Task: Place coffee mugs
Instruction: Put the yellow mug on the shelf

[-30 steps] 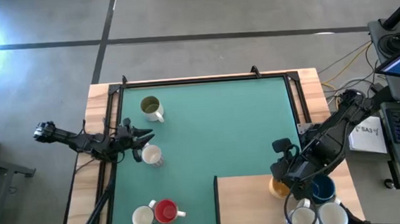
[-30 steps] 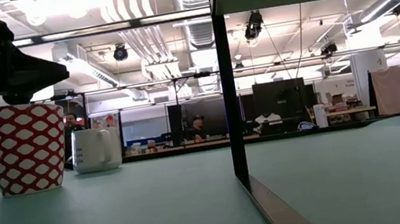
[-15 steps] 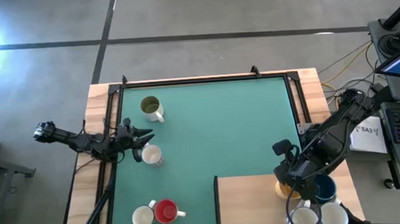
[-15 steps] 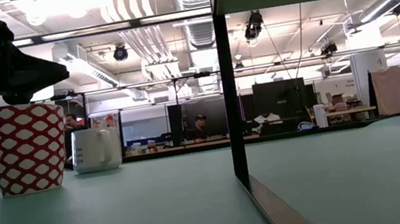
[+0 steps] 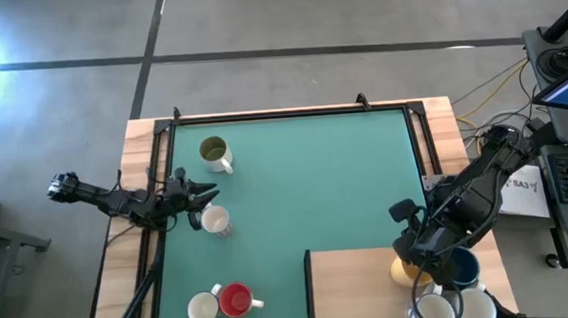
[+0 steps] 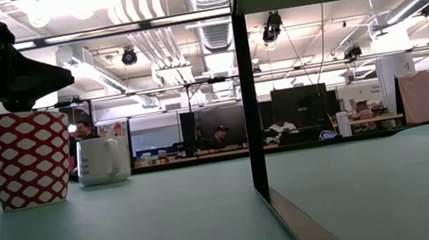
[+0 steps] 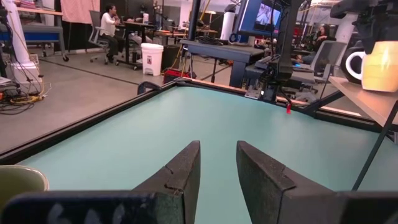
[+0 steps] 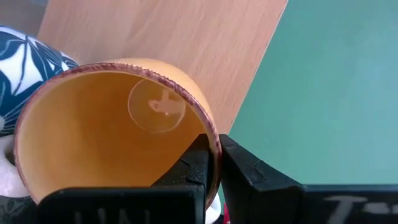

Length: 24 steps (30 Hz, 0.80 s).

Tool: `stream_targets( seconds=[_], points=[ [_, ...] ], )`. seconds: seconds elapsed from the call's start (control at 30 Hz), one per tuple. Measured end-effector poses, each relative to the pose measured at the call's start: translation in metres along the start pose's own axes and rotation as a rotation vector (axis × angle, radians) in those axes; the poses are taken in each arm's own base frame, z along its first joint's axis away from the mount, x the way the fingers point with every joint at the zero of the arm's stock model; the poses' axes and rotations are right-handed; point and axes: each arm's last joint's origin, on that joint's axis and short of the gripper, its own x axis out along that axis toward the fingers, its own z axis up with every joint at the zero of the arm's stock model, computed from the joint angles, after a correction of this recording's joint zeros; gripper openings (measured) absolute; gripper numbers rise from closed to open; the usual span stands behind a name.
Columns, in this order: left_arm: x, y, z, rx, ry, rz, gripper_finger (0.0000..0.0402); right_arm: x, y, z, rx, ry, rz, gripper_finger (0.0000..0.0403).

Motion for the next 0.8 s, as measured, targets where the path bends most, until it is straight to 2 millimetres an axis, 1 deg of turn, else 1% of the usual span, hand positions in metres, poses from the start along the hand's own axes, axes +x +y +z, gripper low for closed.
stream_targets(
  seconds=[0.4, 0.8],
  points=[
    [0.000, 0.000, 0.000, 0.000, 0.000, 0.000, 0.0087, 0.001, 0.001, 0.002, -0.008, -0.016, 0.005, 0.0018],
    [0.000, 0.000, 0.000, 0.000, 0.001, 0.000, 0.0087, 0.010, 0.002, 0.006, 0.000, -0.012, 0.003, 0.0018]
  ],
)
